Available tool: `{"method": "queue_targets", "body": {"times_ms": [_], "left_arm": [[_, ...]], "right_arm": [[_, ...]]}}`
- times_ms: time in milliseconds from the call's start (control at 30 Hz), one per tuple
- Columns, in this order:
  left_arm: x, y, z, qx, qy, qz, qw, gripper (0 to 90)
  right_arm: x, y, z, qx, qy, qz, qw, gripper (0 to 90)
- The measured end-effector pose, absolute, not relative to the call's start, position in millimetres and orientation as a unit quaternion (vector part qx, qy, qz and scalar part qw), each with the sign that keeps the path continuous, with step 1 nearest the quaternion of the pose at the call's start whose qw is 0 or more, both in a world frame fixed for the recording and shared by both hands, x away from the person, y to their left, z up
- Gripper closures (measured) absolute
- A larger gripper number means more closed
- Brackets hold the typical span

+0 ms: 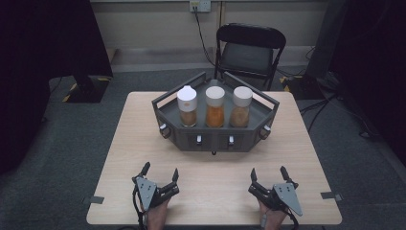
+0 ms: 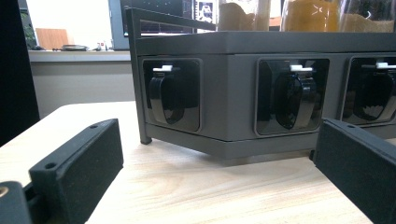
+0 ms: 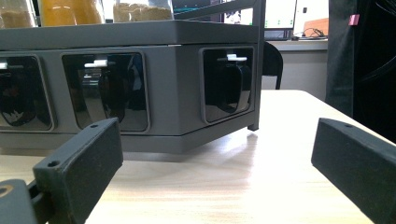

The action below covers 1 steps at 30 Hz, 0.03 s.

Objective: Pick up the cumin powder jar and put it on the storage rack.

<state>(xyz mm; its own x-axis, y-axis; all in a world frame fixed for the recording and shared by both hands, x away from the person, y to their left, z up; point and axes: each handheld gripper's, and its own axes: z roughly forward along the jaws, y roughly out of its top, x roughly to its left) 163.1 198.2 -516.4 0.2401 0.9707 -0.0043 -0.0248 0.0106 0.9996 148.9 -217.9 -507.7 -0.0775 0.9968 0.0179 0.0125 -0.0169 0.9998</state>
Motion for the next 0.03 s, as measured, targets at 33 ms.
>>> {"method": "queue_targets", "body": {"times_ms": [33], "left_arm": [[163.1, 198.3, -516.4, 0.548, 0.431, 0.440, 0.565, 0.9]], "right_arm": [[148.9, -218.4, -507.8, 0.488, 0.517, 0.521, 0.472, 0.4]]}}
